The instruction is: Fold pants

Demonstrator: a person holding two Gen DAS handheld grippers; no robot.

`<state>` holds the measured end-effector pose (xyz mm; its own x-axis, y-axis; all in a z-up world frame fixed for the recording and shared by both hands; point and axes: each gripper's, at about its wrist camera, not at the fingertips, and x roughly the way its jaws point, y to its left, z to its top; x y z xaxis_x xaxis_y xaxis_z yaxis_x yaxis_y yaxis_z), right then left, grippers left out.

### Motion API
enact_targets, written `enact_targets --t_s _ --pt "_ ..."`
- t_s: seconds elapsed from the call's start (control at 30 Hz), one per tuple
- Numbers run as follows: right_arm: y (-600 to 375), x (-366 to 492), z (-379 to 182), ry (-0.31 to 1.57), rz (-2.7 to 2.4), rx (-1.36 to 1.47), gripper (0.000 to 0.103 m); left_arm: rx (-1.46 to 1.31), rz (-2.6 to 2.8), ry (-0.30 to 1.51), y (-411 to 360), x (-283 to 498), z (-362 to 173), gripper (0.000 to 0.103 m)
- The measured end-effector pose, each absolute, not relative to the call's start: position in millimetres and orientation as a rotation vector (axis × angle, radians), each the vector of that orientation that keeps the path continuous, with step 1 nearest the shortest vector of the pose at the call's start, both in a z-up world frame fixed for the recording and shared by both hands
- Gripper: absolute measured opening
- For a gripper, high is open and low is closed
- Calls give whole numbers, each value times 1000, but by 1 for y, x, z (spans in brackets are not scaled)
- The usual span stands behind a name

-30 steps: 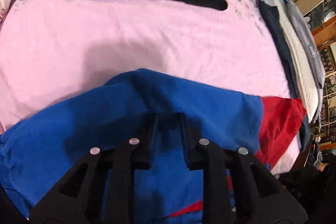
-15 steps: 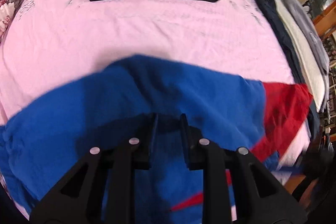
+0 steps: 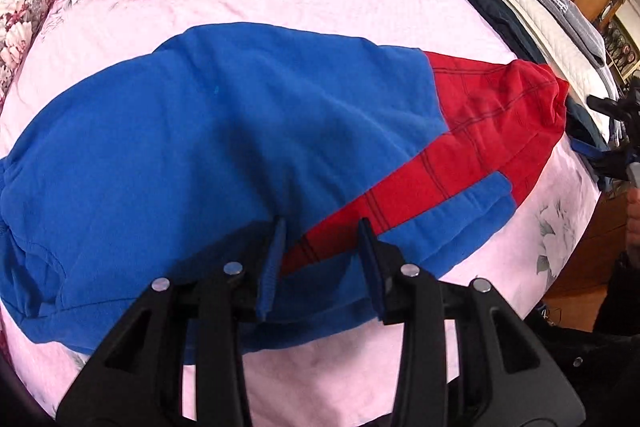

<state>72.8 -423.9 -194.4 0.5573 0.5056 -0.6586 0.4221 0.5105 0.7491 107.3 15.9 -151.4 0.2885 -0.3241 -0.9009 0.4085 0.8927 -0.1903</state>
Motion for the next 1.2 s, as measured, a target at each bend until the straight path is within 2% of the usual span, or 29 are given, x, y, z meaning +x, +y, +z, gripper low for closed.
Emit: enact_targets --t_s 0.07,0.23,0.33,0.67,0.93,0.97,1.0,1.03,1.13,1.2 --pt "-424 69 -194 1035 26 1040 45 73 -491 1183 19 107 -151 37" --pt "-422 57 -182 1015 -4 869 37 65 -486 1185 18 108 -149 38" --pt "-414 54 -176 993 -20 767 36 77 -483 1183 18 107 -149 38" --pt "-415 46 -158 944 32 677 35 118 -444 1214 6 108 -140 37" --pt "-409 44 -145 922 59 655 35 142 -552 1138 -70 110 -98 39" --pt "-407 44 -144 919 58 651 35 127 -564 1140 -87 115 -99 38" --pt "-406 45 -143 916 58 646 34 125 -569 1140 -97 120 -102 31" --pt "-404 46 -142 915 54 640 34 126 -577 1152 -113 125 -109 16" --pt "-398 49 -136 918 42 622 34 145 -585 1221 -143 134 -139 3" --pt "-392 50 -127 914 33 594 33 164 -580 1237 -152 135 -154 2"
